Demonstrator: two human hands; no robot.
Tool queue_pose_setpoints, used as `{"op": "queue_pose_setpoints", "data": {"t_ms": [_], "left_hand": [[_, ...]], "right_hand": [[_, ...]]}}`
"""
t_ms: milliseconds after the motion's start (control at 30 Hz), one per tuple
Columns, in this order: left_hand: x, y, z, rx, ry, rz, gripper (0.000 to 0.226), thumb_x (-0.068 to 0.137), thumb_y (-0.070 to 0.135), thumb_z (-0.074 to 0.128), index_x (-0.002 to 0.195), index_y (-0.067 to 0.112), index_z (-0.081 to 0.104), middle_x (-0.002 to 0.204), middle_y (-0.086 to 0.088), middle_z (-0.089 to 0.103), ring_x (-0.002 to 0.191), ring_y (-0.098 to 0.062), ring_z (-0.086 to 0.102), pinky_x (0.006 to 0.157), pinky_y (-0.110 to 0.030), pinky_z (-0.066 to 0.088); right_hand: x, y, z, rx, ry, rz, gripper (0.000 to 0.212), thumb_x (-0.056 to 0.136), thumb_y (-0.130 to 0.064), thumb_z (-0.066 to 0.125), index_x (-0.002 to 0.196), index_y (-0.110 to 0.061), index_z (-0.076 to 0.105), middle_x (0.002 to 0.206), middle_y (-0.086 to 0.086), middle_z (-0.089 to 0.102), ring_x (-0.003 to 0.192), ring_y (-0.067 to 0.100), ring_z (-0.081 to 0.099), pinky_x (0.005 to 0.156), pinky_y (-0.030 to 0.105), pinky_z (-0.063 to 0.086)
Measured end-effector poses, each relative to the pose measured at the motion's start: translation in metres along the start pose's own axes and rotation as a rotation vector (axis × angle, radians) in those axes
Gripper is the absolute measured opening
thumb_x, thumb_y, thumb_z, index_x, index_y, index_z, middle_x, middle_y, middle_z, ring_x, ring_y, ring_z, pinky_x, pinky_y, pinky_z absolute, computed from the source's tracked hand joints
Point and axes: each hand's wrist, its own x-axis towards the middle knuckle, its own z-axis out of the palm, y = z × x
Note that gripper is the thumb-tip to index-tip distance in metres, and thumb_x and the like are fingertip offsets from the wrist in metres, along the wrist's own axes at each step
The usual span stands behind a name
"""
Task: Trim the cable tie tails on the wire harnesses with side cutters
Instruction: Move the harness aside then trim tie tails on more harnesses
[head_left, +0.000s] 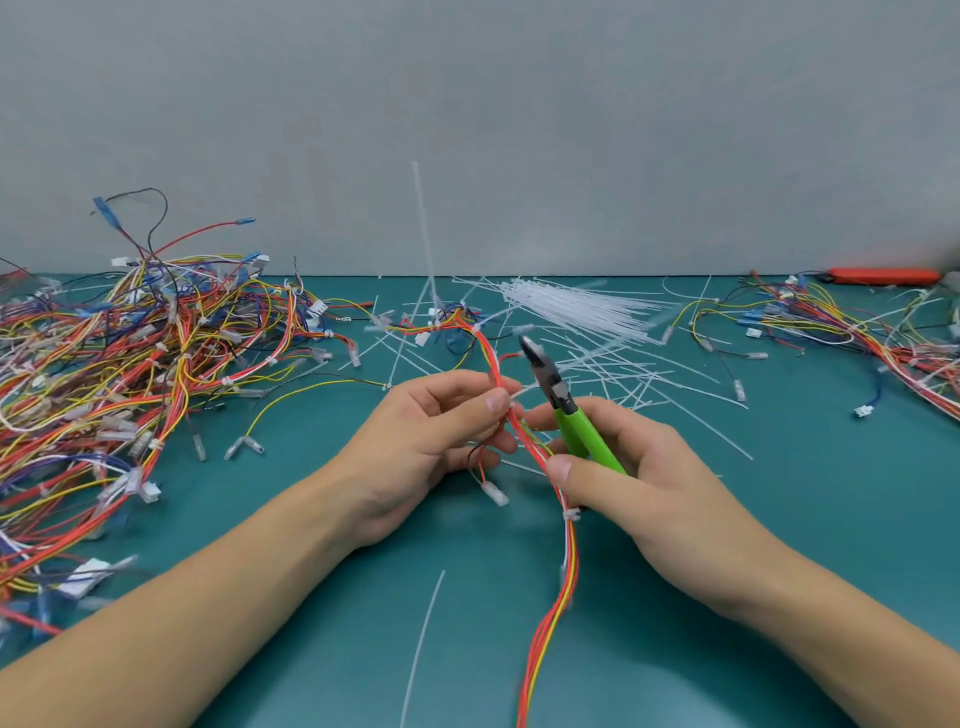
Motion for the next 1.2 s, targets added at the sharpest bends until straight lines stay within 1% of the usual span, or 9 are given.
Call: {"op": "queue_pose_setpoints", "data": {"t_ms": [67,167,267,400,467,600,800,967,1200], "left_hand": [[-0.0001,0.0009,-0.0007,-0.029,0.017,-0.002,0.018,0.084,0.030,0.077,0.100,0.022,0.080,0.100,-0.009,0.077,0.073,-0.014,0.070,0.067,-0.022,0.056],[0.0007,0.0026,-0.0015,-0.087,0.056,-0.006,0.016,0.083,0.027,0.074,0.096,0.019,0.080,0.096,-0.005,0.077,0.066,-0.011,0.065,0.064,-0.021,0.054],[0.0021,0.0034,-0.0044,-0.164,0.081,-0.027,0.020,0.084,0.023,0.071,0.102,0.014,0.076,0.093,-0.003,0.075,0.065,-0.011,0.062,0.061,-0.020,0.053],[0.0020,0.0041,-0.0051,-0.160,0.062,-0.029,0.027,0.087,0.020,0.068,0.112,0.010,0.069,0.091,0.000,0.074,0.069,-0.011,0.065,0.061,-0.022,0.054],[0.0018,0.0045,-0.0055,-0.163,0.051,-0.029,0.030,0.088,0.018,0.067,0.117,0.009,0.068,0.095,-0.001,0.075,0.074,-0.012,0.067,0.064,-0.023,0.056],[0.0013,0.0047,-0.0063,-0.159,0.055,-0.030,0.034,0.086,0.017,0.070,0.119,0.010,0.070,0.105,-0.004,0.075,0.080,-0.014,0.071,0.065,-0.025,0.057],[0.0002,0.0052,-0.0031,-0.165,0.101,-0.020,0.023,0.083,0.017,0.073,0.106,0.018,0.078,0.102,-0.004,0.077,0.080,-0.014,0.072,0.064,-0.023,0.056],[-0.0013,0.0066,0.0004,-0.143,0.120,-0.016,0.021,0.079,0.019,0.076,0.099,0.020,0.082,0.096,-0.006,0.077,0.078,-0.015,0.074,0.063,-0.022,0.056],[-0.0021,0.0069,0.0024,-0.132,0.126,-0.008,0.020,0.077,0.018,0.077,0.096,0.021,0.082,0.095,-0.007,0.078,0.078,-0.015,0.074,0.062,-0.022,0.055]], "right_hand": [[0.0000,-0.0003,0.0004,-0.028,0.032,-0.009,0.023,0.088,-0.031,0.066,0.106,-0.043,0.071,0.095,-0.022,0.071,0.089,0.003,0.063,0.078,0.023,0.054],[-0.0011,-0.0002,0.0012,-0.112,0.093,-0.008,0.021,0.085,-0.039,0.067,0.106,-0.045,0.070,0.098,-0.018,0.071,0.095,0.009,0.064,0.091,0.039,0.056],[-0.0029,0.0001,0.0015,-0.184,0.085,0.003,0.025,0.085,-0.046,0.067,0.109,-0.039,0.068,0.093,-0.005,0.068,0.093,0.019,0.061,0.092,0.041,0.052],[-0.0041,0.0028,0.0009,-0.317,0.121,-0.022,0.016,0.093,-0.045,0.072,0.102,-0.032,0.067,0.077,-0.003,0.060,0.067,0.012,0.048,0.065,0.024,0.044],[-0.0035,0.0028,0.0007,-0.333,0.146,-0.018,0.016,0.094,-0.048,0.069,0.098,-0.032,0.068,0.076,-0.003,0.059,0.064,0.008,0.044,0.059,0.019,0.039],[-0.0026,0.0026,-0.0006,-0.345,0.167,-0.004,0.020,0.094,-0.050,0.065,0.096,-0.031,0.069,0.077,-0.004,0.060,0.069,0.018,0.048,0.060,0.020,0.040],[-0.0035,0.0028,-0.0026,-0.363,0.177,0.004,0.019,0.094,-0.049,0.066,0.096,-0.031,0.070,0.076,-0.004,0.060,0.069,0.019,0.050,0.062,0.027,0.043],[-0.0028,0.0035,-0.0007,-0.395,0.183,-0.013,0.017,0.094,-0.049,0.066,0.091,-0.032,0.069,0.068,-0.015,0.055,0.060,0.005,0.043,0.058,0.016,0.039],[-0.0021,0.0057,-0.0006,-0.435,0.200,-0.002,0.018,0.094,-0.051,0.064,0.092,-0.033,0.069,0.065,-0.019,0.056,0.061,0.004,0.048,0.056,0.011,0.037]]}}
